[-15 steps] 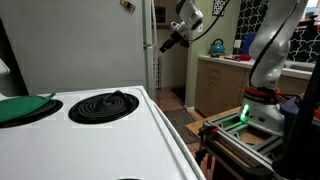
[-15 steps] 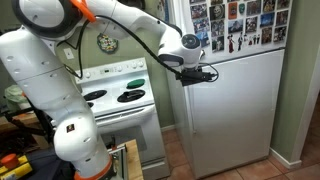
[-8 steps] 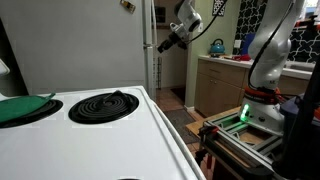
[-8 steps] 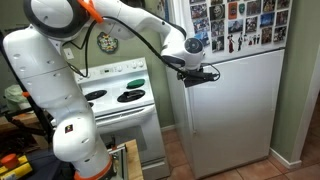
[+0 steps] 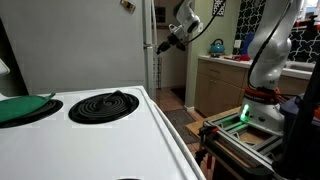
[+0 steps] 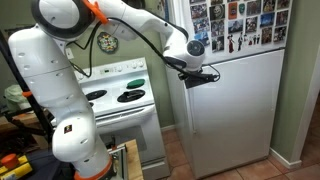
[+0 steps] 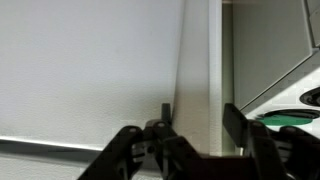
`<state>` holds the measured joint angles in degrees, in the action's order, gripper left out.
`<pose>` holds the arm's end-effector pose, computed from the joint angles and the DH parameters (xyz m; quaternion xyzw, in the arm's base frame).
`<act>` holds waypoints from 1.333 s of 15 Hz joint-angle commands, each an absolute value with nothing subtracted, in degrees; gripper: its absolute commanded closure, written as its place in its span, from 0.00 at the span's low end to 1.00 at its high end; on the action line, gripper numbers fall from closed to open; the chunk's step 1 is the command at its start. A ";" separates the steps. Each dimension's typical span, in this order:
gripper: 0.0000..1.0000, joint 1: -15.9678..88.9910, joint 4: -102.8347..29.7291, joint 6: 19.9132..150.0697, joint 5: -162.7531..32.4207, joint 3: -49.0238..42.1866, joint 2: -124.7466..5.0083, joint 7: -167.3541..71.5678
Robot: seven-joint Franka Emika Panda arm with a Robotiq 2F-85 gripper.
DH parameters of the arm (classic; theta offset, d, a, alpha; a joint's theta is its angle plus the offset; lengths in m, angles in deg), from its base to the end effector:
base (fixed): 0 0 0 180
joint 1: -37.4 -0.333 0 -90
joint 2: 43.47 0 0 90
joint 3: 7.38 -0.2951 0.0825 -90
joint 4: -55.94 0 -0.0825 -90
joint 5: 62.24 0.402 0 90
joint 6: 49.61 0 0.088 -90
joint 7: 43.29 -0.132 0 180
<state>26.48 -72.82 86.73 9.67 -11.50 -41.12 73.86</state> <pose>0.5374 0.1715 0.3593 -0.6818 -0.5806 -0.3861 0.2213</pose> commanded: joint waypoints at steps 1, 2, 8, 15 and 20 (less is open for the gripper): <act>0.72 28.13 -71.89 84.57 11.12 -12.34 -42.23 76.00; 0.80 28.31 -71.57 84.50 11.14 -12.32 -42.41 76.02; 0.86 29.13 -71.40 83.11 10.58 -12.24 -42.75 75.77; 0.86 31.90 -74.03 81.75 6.74 -10.00 -39.60 74.71; 0.86 34.33 -75.14 80.57 4.09 -8.25 -37.90 74.78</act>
<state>31.11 -72.60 82.63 7.31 -10.34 -40.92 73.86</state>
